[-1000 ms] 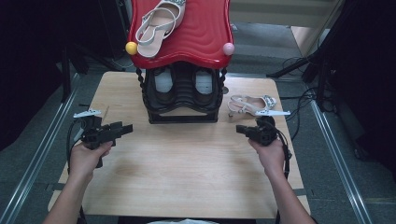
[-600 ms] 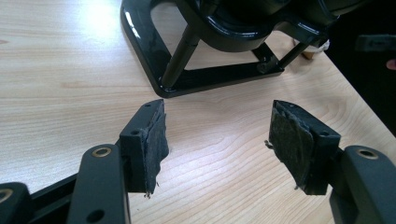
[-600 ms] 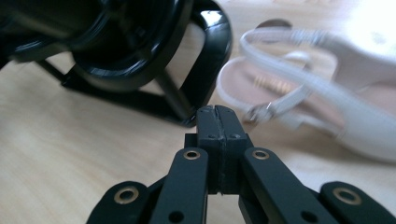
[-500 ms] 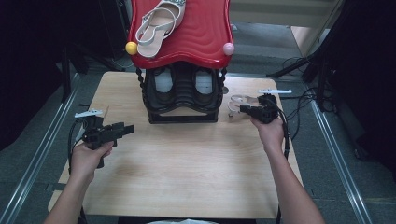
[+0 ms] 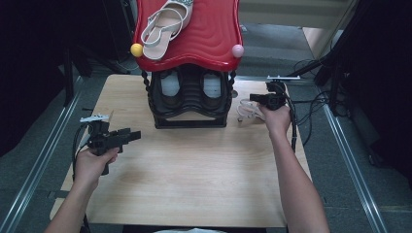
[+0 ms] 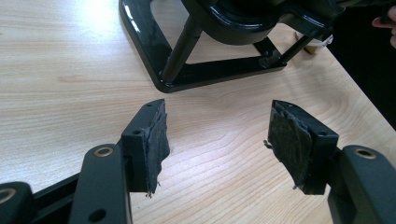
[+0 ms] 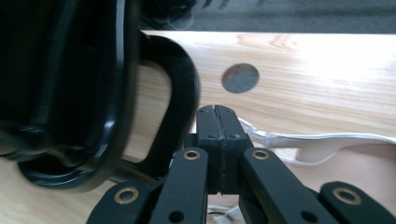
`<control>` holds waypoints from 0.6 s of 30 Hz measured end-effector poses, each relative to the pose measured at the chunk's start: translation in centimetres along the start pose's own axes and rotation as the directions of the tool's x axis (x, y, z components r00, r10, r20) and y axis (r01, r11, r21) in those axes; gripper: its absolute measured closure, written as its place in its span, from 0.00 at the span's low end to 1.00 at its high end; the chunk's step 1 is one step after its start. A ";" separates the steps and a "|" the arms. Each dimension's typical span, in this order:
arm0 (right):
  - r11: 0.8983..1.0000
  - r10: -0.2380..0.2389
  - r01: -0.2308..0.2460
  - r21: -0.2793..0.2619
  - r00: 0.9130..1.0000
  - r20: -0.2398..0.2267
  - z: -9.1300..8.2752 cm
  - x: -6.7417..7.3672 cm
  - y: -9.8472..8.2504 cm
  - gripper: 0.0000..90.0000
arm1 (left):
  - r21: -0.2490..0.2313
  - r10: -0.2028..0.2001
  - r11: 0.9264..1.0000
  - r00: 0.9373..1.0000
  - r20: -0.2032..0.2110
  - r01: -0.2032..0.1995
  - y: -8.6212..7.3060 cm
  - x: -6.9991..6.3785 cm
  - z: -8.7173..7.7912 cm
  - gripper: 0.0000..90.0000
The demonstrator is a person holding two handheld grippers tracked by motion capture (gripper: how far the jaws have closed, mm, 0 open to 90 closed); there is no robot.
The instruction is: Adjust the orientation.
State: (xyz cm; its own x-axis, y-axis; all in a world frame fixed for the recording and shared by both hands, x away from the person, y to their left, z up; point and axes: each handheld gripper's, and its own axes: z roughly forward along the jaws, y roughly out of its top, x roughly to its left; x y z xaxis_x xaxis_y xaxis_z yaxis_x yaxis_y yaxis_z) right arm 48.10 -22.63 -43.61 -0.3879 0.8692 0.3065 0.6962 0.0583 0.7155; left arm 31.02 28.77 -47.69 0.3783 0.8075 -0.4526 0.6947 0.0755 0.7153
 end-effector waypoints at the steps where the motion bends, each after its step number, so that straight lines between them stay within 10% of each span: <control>1: 1.000 0.003 -0.003 0.008 1.000 0.010 0.3 -0.1 -0.1 1.00 | -0.006 0.002 1.000 1.000 -0.002 -0.002 0.0 0.1 0.0 0.42; 18: 0.998 0.026 -0.028 0.052 0.999 0.040 1.6 -1.0 -2.9 1.00 | 0.015 0.001 1.000 1.000 0.005 -0.001 -0.1 -0.1 0.3 0.42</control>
State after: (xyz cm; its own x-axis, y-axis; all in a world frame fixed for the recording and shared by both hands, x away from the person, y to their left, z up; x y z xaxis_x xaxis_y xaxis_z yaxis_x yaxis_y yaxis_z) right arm 47.42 -22.87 -47.02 -0.3449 0.8896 0.2994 0.7374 0.0594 0.6728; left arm 31.13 28.53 -47.89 0.3821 0.8047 -0.4543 0.7036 0.0654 0.7076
